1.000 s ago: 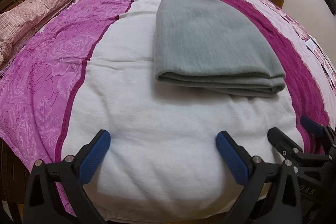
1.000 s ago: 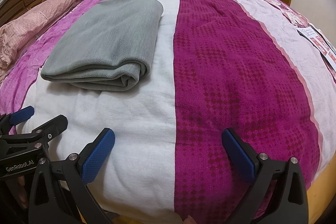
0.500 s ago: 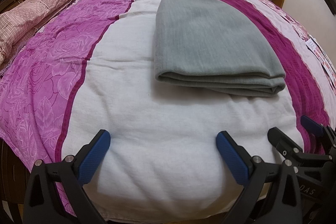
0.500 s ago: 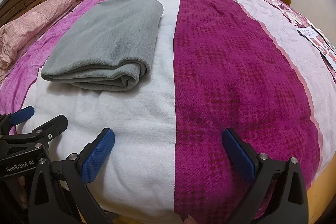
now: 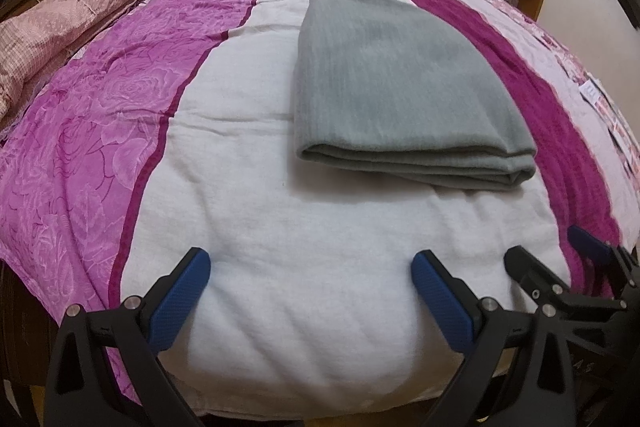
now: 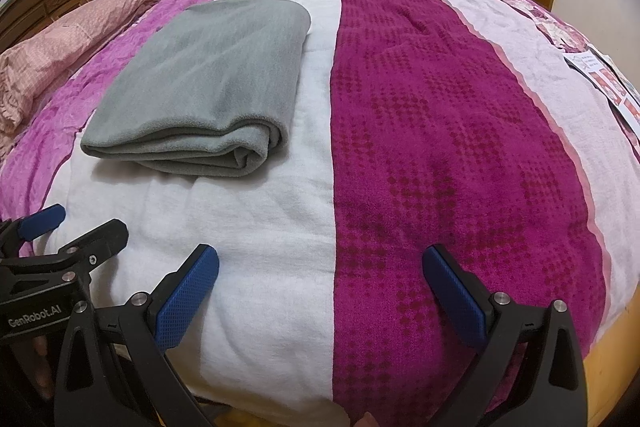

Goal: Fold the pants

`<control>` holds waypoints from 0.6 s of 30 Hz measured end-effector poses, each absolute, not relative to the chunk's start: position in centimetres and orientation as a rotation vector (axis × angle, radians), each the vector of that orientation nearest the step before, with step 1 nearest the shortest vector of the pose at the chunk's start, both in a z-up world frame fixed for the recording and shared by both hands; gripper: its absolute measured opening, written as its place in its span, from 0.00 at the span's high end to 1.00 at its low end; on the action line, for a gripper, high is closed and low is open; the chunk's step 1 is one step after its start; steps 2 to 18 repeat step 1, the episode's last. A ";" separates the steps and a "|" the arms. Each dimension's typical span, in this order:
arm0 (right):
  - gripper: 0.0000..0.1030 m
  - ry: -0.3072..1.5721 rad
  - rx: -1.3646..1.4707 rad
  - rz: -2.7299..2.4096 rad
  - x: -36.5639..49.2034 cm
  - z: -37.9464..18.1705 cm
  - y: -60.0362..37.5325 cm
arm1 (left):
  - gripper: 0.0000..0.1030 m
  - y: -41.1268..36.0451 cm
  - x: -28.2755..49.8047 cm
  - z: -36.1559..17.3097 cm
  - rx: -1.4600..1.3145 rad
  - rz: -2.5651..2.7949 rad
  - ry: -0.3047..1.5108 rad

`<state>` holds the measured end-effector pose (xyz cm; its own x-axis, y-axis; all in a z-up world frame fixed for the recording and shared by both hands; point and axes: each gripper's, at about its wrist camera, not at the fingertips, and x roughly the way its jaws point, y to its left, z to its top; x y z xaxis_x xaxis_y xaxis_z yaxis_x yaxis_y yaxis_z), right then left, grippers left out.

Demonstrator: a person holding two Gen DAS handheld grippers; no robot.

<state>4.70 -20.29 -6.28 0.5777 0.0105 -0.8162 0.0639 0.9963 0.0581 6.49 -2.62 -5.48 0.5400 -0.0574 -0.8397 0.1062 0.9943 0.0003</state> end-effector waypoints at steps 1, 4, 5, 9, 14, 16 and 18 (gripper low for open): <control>0.04 0.953 0.089 -0.031 4.7 -6.1 -20.3 | 0.00 -2.6 6.5 -5.4 0.049 -0.099 0.996; 0.04 0.953 0.089 -0.031 4.7 -6.1 -20.3 | 0.00 -2.6 6.5 -5.4 0.049 -0.099 0.996; 0.04 0.953 0.089 -0.031 4.7 -6.1 -20.3 | 0.00 -2.6 6.5 -5.4 0.049 -0.099 0.996; 0.04 0.953 0.089 -0.031 4.7 -6.1 -20.3 | 0.00 -2.6 6.5 -5.4 0.049 -0.099 0.996; 0.04 0.953 0.089 -0.031 4.7 -6.1 -20.3 | 0.00 -2.6 6.5 -5.4 0.049 -0.099 0.996; 0.04 0.953 0.089 -0.031 4.7 -6.1 -20.3 | 0.00 -2.6 6.5 -5.4 0.049 -0.099 0.996; 0.04 0.953 0.089 -0.031 4.7 -6.1 -20.3 | 0.00 -2.6 6.5 -5.4 0.049 -0.099 0.996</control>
